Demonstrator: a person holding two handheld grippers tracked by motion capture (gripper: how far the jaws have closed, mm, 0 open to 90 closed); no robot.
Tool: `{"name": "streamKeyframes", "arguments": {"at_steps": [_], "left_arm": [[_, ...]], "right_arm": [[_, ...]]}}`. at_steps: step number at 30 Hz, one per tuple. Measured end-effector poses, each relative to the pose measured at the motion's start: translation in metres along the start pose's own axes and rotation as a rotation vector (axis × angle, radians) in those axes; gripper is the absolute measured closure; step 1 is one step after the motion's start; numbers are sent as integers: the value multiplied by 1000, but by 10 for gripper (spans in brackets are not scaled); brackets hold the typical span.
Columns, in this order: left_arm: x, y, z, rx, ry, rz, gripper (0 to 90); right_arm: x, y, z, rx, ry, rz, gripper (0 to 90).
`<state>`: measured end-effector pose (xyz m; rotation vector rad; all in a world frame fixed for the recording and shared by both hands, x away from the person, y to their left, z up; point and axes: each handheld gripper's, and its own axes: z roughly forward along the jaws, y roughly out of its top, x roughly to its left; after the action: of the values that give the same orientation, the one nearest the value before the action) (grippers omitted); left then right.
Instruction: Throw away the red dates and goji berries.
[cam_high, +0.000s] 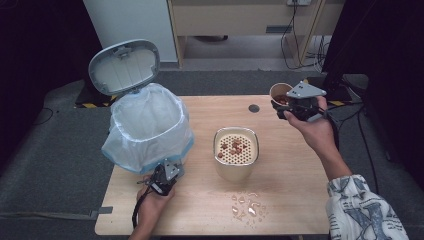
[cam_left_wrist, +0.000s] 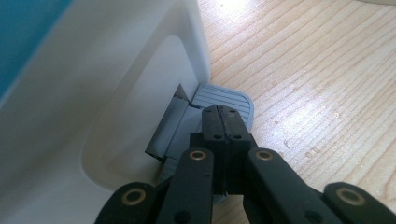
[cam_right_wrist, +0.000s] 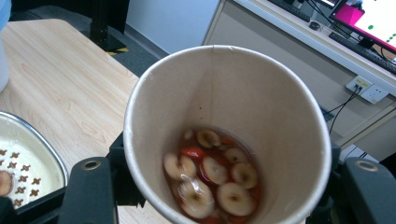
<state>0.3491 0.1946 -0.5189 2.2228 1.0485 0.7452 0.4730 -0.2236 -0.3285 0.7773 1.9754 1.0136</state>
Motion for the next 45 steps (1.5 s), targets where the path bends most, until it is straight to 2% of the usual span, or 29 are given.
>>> {"name": "streamKeyframes", "arguments": {"at_steps": [5,13,18,23,28,40,45], "left_arm": [[0,0,0,0,0,-1,897],[0,0,0,-3,1,-3,897],[0,0,0,-3,-1,-5,897],[0,0,0,-3,0,-5,897],[0,0,0,-3,0,-5,897],[0,0,0,-3,0,-1,897],[0,0,0,-3,0,-1,897]], "right_arm": [[9,7,2,-10,27,-20,342],[17,13,6,-16,44,-21,341],[25,17,7,-18,65,-54,341],[30,22,7,-26,76,-66,340],[36,27,7,-35,83,-119,341],[46,35,6,-34,66,-242,341],[45,35,6,-31,63,-244,341]]}}
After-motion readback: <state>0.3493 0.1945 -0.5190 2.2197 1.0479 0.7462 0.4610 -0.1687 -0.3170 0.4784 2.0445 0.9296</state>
